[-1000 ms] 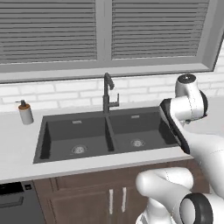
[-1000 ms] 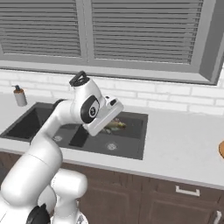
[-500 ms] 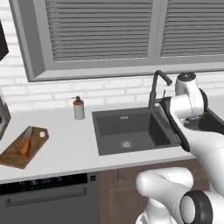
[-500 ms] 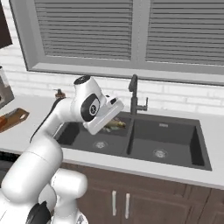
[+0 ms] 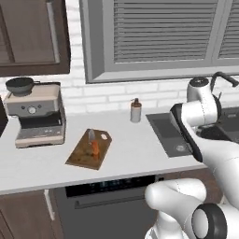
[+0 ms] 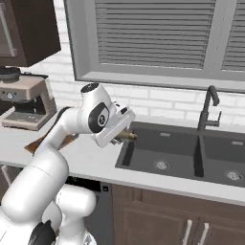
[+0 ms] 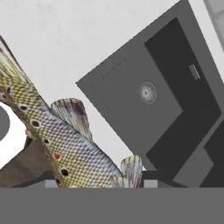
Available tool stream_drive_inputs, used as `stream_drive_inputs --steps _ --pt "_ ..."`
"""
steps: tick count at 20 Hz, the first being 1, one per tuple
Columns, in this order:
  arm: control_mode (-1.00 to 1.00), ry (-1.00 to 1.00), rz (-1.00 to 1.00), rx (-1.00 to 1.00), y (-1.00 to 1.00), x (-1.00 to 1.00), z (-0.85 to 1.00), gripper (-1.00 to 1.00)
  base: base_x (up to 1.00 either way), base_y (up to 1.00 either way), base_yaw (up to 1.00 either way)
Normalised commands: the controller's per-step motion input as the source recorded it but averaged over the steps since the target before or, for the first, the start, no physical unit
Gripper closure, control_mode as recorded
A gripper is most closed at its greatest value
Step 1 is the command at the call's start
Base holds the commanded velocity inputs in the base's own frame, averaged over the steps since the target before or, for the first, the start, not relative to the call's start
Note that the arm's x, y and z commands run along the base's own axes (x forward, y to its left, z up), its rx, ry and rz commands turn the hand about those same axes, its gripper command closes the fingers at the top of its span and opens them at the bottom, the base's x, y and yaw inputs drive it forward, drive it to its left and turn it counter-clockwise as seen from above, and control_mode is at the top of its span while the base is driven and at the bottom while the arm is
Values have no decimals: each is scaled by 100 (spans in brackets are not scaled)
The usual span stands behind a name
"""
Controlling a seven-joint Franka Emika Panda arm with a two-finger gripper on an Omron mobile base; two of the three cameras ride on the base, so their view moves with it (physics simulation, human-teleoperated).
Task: Pick up the knife from the drawer and place it on the cutting board. Then place the meat from the plate to the cutting board.
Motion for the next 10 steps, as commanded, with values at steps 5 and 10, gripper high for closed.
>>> stream_drive_inputs --steps 5,10 --pt "100 0 0 0 0 0 0 100 -30 100 0" --pt "100 0 0 0 0 0 0 100 -8 100 0"
